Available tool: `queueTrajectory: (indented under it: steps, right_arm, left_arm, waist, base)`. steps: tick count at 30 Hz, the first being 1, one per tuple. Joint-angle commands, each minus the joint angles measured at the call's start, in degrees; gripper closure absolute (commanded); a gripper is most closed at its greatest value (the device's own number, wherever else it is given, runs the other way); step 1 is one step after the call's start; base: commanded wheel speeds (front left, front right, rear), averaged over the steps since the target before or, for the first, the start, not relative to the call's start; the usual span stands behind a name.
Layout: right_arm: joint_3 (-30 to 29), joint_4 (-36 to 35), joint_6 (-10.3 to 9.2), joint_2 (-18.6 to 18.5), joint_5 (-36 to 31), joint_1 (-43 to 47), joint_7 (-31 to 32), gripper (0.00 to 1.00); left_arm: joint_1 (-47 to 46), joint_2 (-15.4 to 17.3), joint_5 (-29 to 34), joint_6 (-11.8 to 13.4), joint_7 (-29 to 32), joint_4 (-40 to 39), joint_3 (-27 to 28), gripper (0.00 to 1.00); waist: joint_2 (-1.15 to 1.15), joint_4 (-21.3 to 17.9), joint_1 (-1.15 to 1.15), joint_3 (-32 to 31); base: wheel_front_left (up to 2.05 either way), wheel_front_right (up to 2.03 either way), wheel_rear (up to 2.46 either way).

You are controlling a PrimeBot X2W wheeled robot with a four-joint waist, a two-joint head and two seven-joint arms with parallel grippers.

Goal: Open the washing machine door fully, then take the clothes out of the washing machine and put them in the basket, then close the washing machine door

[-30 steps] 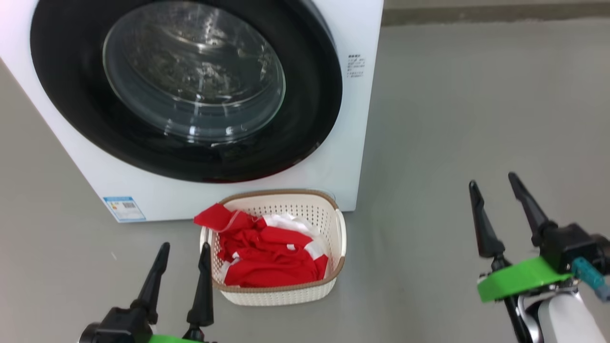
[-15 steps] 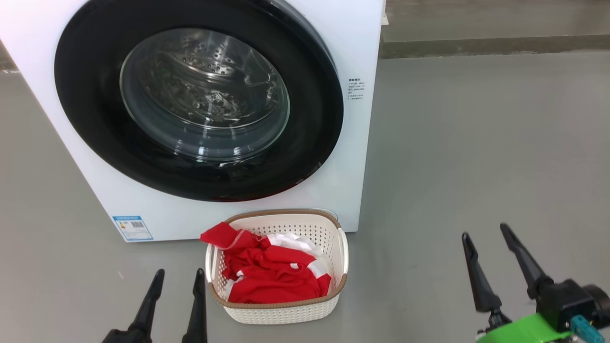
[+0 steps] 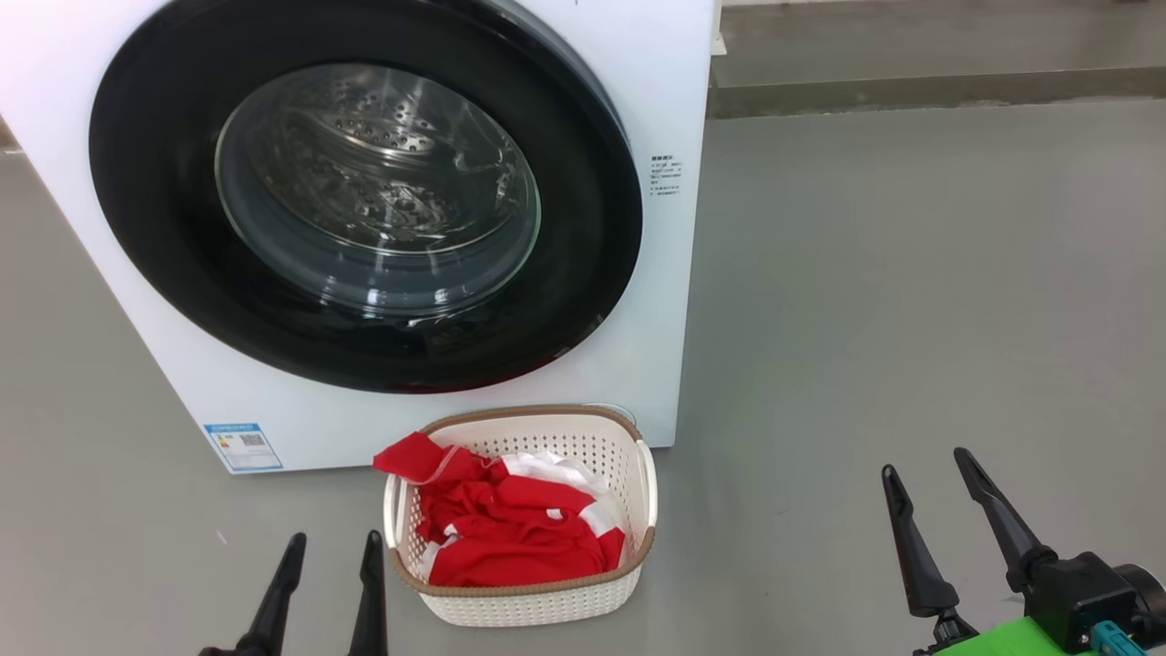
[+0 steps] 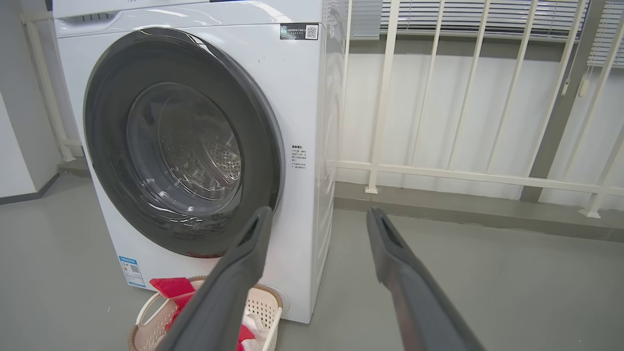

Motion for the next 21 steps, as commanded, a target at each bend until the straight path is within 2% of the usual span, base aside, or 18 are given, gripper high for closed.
queueTrajectory:
  steps: [1,2,3,10,14,21]
  right_arm:
    - [1.0,-1.4,-0.21,-0.7,0.3,-1.0,-0.3,0.0]
    - [0.9,-1.5,-0.21,-0.7,0.3,-0.9,-0.3,0.0]
    - [-0.2,0.0,0.0,0.0,0.0,0.0,0.0,1.0]
    - [0.2,3.4,0.01,0.6,1.8,0.7,0.4,1.0]
    - [0.1,3.5,0.0,0.5,4.6,0.4,1.0,1.0]
    - [0.0,4.0,-0.01,0.3,9.5,-0.4,2.1,1.0]
  left_arm:
    - [-1.4,0.5,-0.4,0.0,-0.5,-1.4,2.1,0.0]
    - [-1.5,0.5,-1.1,-0.4,-0.5,-1.4,1.9,0.0]
    - [0.0,0.0,-0.9,-0.5,0.0,0.0,-0.1,1.0]
    - [0.6,-0.3,-3.0,-0.9,0.9,3.6,-0.1,1.0]
    - [0.3,-0.3,-5.6,-1.2,1.5,3.6,0.2,1.0]
    - [-0.3,-0.3,-10.0,-1.6,2.6,3.9,0.8,1.0]
  waist:
    - [0.0,0.1,0.0,0.1]
    - [0.0,0.2,0.0,0.1]
    - [0.0,0.2,0.0,0.1]
    - [0.0,0.2,0.01,0.2]
    - [0.0,0.2,0.13,0.3]
    - [0.0,0.3,0.01,0.6]
  base:
    - [0.0,0.0,0.0]
    - [0.0,0.0,0.0]
    - [0.0,0.0,0.0]
    - [0.0,0.0,0.0]
    - [0.0,0.0,0.0]
    - [0.0,0.0,0.0]
